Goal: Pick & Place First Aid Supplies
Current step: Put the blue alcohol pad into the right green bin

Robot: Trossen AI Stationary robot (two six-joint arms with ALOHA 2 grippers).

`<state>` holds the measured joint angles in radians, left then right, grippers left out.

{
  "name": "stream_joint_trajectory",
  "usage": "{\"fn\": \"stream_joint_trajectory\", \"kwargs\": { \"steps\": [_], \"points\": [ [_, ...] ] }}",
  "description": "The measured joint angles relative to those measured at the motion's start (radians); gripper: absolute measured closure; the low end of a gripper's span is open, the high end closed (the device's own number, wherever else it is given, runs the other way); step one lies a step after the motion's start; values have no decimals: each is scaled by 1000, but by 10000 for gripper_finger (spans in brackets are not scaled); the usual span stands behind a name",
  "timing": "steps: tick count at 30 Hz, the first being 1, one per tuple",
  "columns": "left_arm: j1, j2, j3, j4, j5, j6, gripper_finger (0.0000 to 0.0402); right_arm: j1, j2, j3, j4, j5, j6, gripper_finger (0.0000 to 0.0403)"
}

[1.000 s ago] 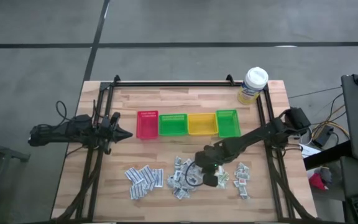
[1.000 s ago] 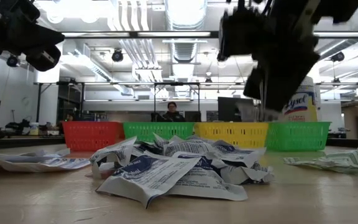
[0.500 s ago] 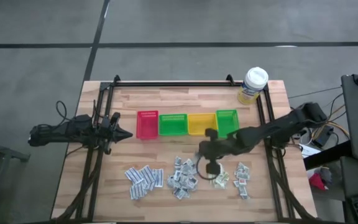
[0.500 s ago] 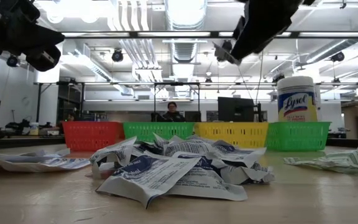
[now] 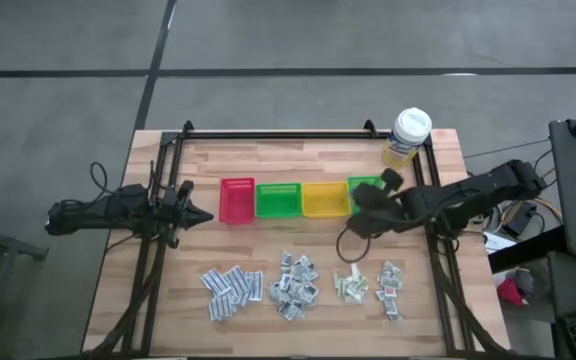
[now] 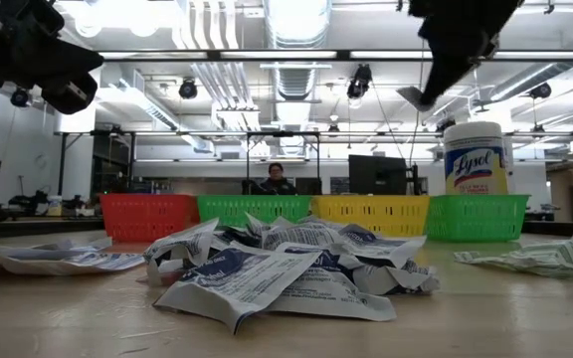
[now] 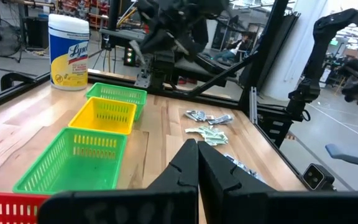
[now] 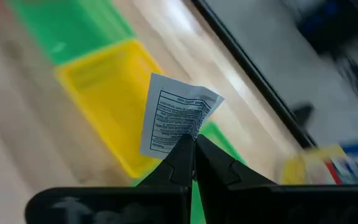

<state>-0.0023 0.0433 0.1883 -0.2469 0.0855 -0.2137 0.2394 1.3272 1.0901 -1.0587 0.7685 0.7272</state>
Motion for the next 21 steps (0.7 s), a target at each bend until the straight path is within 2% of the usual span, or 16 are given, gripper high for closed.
{"fn": "stream_joint_trajectory", "kwargs": {
  "steps": [5, 8, 14, 21],
  "points": [
    [0, 0, 0, 0, 0, 0, 401, -83, -12, 0, -133, -21, 136, 394],
    [0, 0, 0, 0, 0, 0, 401, -155, -12, 0, -171, -97, 162, 394],
    [0, 0, 0, 0, 0, 0, 401, -329, -9, 0, -166, -324, 112, 394],
    [0, 0, 0, 0, 0, 0, 401, -515, -6, 0, -164, -486, 7, 394]
  ]
}}
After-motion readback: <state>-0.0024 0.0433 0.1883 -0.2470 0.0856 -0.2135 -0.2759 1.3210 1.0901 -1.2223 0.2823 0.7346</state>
